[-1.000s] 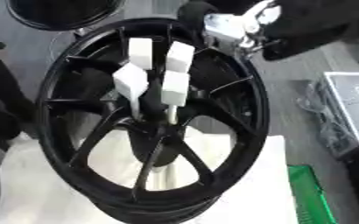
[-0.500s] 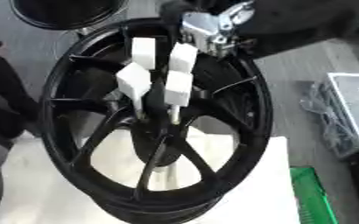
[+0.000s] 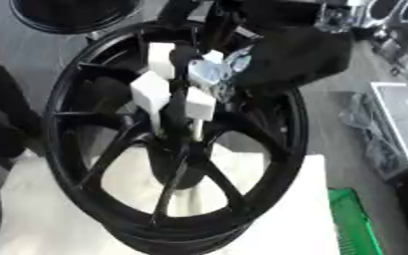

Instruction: Pull the pin out of the wheel hub.

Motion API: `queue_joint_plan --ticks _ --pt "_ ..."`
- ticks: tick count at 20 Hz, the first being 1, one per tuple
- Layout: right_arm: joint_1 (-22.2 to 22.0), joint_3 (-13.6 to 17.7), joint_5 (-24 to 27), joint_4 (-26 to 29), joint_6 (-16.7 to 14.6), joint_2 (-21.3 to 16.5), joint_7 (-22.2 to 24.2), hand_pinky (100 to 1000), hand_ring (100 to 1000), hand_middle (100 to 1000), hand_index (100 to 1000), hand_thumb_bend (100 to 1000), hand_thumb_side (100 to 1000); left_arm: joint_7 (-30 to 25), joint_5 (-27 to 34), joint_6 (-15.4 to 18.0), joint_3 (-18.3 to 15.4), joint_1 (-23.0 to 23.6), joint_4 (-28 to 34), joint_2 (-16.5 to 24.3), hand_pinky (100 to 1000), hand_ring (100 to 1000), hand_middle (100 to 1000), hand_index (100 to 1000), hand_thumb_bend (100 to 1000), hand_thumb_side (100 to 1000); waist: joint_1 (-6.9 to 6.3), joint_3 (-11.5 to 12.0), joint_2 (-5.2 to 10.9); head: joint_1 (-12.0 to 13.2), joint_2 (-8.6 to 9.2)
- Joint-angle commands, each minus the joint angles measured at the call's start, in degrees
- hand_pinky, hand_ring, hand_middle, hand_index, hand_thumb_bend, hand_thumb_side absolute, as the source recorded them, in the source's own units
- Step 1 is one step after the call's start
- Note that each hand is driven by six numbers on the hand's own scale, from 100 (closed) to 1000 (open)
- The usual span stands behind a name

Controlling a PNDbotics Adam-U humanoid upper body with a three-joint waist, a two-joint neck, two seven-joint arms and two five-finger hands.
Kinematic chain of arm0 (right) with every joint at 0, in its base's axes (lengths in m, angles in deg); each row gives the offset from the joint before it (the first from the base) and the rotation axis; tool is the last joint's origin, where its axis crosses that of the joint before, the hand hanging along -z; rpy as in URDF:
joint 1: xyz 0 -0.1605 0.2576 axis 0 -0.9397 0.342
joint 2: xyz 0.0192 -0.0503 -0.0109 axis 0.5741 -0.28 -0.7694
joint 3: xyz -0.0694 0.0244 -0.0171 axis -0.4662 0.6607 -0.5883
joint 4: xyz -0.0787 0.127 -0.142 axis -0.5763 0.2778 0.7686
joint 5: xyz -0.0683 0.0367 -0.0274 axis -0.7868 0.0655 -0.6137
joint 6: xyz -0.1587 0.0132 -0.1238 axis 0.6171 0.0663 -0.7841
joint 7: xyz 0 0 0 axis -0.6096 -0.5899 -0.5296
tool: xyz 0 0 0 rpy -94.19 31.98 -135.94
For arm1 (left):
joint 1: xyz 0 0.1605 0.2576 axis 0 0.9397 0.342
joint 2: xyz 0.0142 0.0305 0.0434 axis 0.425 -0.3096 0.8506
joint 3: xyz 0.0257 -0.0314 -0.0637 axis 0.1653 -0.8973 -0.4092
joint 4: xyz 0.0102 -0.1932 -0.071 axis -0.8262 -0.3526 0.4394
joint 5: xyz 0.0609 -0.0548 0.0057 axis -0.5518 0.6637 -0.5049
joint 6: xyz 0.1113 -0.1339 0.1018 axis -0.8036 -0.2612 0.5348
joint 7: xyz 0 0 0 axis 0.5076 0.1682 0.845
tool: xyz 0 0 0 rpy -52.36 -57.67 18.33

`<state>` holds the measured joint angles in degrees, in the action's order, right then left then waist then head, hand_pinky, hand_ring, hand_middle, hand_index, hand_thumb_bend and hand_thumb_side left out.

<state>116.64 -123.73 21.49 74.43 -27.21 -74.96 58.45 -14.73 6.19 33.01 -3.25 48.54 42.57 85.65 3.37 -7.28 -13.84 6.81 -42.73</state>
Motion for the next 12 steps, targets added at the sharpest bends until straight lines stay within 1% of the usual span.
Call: queue_joint_plan --ticks 1,2,4,5,6,9,12 --pt "0.1 0.9 -1.2 0.6 -0.3 -0.4 0.0 695 654 824 861 100 375 0.4 0.0 0.1 -0.9 -1.1 1.4 0.7 623 769 735 775 148 725 -0.14 0.2 1.05 -0.6 0.24" --pt "-0.2 0.9 -1.7 0.6 -0.4 -0.4 0.2 691 653 825 859 100 350 0.5 0.1 0.2 -1.0 -1.2 1.5 0.7 623 769 735 775 148 725 -0.13 0.3 1.02 -0.8 0.27" --pt "-0.6 0.8 -2.5 0.6 -0.5 -0.3 0.6 688 652 825 858 100 340 0.7 0.1 0.2 -1.2 -1.3 1.5 0.6 623 769 735 775 149 724 -0.13 0.4 0.99 -1.0 0.3" --pt "-0.9 0.7 -2.9 0.6 -0.4 -0.1 0.8 670 637 821 855 100 206 0.8 0.1 0.2 -1.2 -1.3 1.6 0.6 623 769 735 775 150 724 -0.11 0.6 0.95 -1.1 0.28" --pt "-1.1 0.7 -3.5 0.6 -0.4 0.0 1.1 661 629 813 853 110 159 0.8 0.1 0.2 -1.2 -1.4 1.6 0.6 623 769 735 775 150 723 -0.1 0.6 0.93 -1.2 0.22" --pt "-1.9 0.8 -5.5 0.6 -0.2 0.2 1.5 653 623 799 849 143 174 0.7 0.2 0.2 -1.1 -1.5 1.7 0.6 623 769 734 775 151 722 -0.05 0.8 0.88 -1.4 0.15" --pt "-2.8 0.5 -7.4 0.6 0.5 0.4 2.0 652 618 717 839 159 206 0.6 0.3 0.1 -1.0 -1.6 1.8 0.6 623 766 725 774 149 724 -0.08 1.0 0.78 -1.5 0.15"
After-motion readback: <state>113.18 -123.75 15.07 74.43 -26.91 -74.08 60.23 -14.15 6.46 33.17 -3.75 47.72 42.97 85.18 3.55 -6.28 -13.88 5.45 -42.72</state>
